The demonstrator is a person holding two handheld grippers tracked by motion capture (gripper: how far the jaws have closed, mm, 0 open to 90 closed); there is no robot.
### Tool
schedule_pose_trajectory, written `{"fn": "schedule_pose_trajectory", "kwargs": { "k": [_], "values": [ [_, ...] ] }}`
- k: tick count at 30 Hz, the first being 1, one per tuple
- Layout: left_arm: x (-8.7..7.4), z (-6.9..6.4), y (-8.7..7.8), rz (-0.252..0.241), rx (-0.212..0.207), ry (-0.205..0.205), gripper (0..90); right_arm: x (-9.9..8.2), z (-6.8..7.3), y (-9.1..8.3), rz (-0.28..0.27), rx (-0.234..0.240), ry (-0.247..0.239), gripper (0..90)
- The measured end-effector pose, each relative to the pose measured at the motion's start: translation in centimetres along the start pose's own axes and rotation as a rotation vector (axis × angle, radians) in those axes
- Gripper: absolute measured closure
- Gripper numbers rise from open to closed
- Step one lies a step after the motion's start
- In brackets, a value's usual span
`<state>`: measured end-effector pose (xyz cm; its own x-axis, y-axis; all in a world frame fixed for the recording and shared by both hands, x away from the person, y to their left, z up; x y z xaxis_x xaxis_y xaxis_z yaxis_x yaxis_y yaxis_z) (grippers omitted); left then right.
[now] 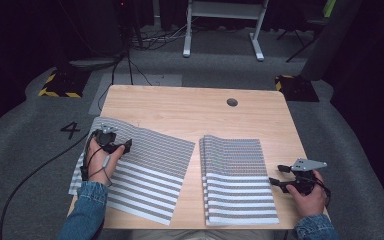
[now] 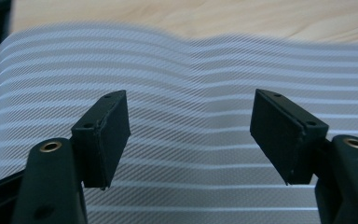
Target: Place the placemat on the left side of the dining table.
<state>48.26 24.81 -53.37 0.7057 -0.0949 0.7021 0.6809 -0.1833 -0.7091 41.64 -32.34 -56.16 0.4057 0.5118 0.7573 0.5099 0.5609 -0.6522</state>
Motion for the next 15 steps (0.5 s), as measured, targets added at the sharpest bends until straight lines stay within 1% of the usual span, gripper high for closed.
{"fn": "schedule_pose_trajectory", "kwargs": {
  "k": [2,4,6,8,9,11,12,15],
  "values": [
    [-0.6,1.1,0.3,0.024,0.037,-0.012,27.3,0.0,0.0,0.0,0.0,0.0,0.0,31.0],
    [-1.1,2.0,0.5,0.039,0.055,-0.04,26.4,0.0,0.0,0.0,0.0,0.0,0.0,31.0],
    [-1.5,2.6,0.7,0.039,0.056,-0.079,26.2,0.0,0.0,0.0,0.0,0.0,0.0,31.0],
    [-2.0,3.1,1.0,0.063,0.057,-0.096,25.8,0.0,0.0,0.0,0.0,0.0,0.001,30.9],
    [-2.3,3.2,1.3,0.075,0.062,-0.1,25.9,0.0,0.0,0.0,0.0,0.0,0.002,30.8],
    [-2.4,3.4,1.5,0.065,0.072,-0.076,26.3,0.0,0.0,0.0,0.0,-0.001,0.001,30.8],
    [-2.4,3.3,1.5,0.065,0.079,-0.078,26.6,0.0,0.0,0.0,0.001,-0.001,0.001,30.7],
    [-2.3,3.2,1.6,0.068,0.08,-0.07,28.0,0.0,0.0,0.0,0.0,-0.001,0.001,30.7]
  ]
}}
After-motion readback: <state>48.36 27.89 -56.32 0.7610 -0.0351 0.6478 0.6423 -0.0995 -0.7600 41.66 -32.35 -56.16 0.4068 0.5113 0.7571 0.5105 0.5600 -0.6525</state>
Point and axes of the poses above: each handheld gripper's, and its own axes: y roughly forward along the jaws, x roughly out of its top, z roughly to its left, the point moved 9 cm from there along y, roughly forward along the jaws, and after that the axes turned 2 degrees about -y, right-handed, at the moved point
